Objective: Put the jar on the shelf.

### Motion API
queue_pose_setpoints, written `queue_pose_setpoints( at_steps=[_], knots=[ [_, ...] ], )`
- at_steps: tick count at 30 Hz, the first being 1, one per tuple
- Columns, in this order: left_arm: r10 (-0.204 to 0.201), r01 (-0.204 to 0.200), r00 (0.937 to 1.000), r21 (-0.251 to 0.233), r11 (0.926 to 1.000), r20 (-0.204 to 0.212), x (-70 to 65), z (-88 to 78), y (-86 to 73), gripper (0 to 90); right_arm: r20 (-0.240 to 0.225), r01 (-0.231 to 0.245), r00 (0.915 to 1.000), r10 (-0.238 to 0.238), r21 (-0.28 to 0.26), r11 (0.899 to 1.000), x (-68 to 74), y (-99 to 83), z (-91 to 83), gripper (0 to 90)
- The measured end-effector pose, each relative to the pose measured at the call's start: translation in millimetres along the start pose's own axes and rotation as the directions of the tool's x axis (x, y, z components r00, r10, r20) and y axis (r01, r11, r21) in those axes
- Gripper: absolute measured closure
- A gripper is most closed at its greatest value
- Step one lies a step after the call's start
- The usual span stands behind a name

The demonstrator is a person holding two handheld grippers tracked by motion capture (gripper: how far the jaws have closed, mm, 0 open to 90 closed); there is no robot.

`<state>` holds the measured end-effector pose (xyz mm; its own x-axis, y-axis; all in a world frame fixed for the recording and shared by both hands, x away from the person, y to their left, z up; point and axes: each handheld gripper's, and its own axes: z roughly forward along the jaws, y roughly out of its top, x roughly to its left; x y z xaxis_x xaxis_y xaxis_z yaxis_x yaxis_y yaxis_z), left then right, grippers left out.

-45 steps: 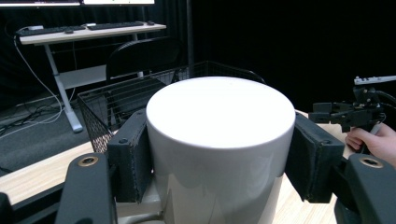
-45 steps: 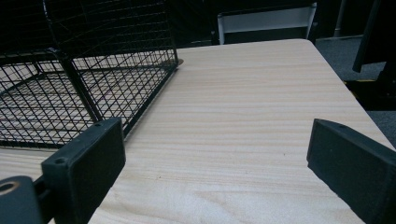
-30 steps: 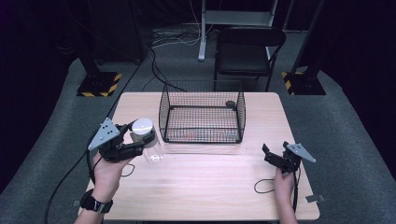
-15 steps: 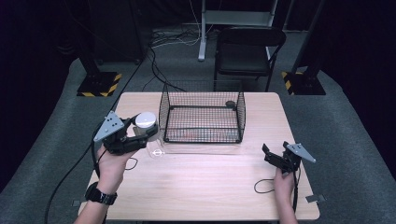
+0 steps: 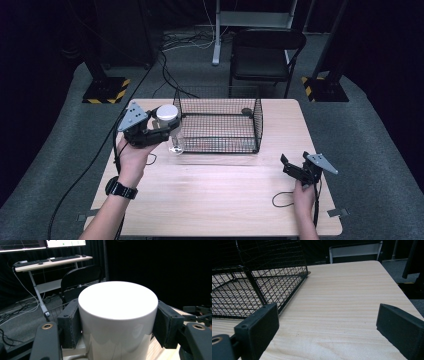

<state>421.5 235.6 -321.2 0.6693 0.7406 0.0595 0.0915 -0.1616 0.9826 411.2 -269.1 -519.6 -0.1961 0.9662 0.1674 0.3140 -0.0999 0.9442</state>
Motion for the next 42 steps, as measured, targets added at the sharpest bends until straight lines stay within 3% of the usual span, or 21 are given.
queue_pose_setpoints(
  at_steps=[6, 24, 30, 42],
  knots=[
    [0.011, -0.011, 0.9999, 0.008, 0.9999, -0.003, 0.5, 21.0, 6.2, 32.7, -0.001, 0.003, 1.0, -0.003, 0.001, 1.0, 0.3, 0.0, 0.1, 3.6],
    [-0.013, 0.014, 0.9999, -0.021, 0.9997, 0.01, 7.8, 75.8, 23.9, 32.7, -0.003, 0.007, 1.0, -0.007, 0.002, 1.0, 0.6, 0.0, 0.6, 3.6],
    [-0.038, 0.038, 0.9991, -0.026, 0.9989, 0.016, 9.9, 91.0, 24.2, 32.7, -0.005, 0.008, 1.0, -0.008, 0.003, 1.0, 0.6, 0.0, 0.7, 3.6],
    [-0.033, 0.033, 0.9994, -0.027, 0.9991, 0.013, 5.2, 110.6, 28.5, 32.7, -0.007, 0.007, 0.9999, -0.007, 0.003, 1.0, 0.6, 0.1, 0.8, 3.6]
  ],
)
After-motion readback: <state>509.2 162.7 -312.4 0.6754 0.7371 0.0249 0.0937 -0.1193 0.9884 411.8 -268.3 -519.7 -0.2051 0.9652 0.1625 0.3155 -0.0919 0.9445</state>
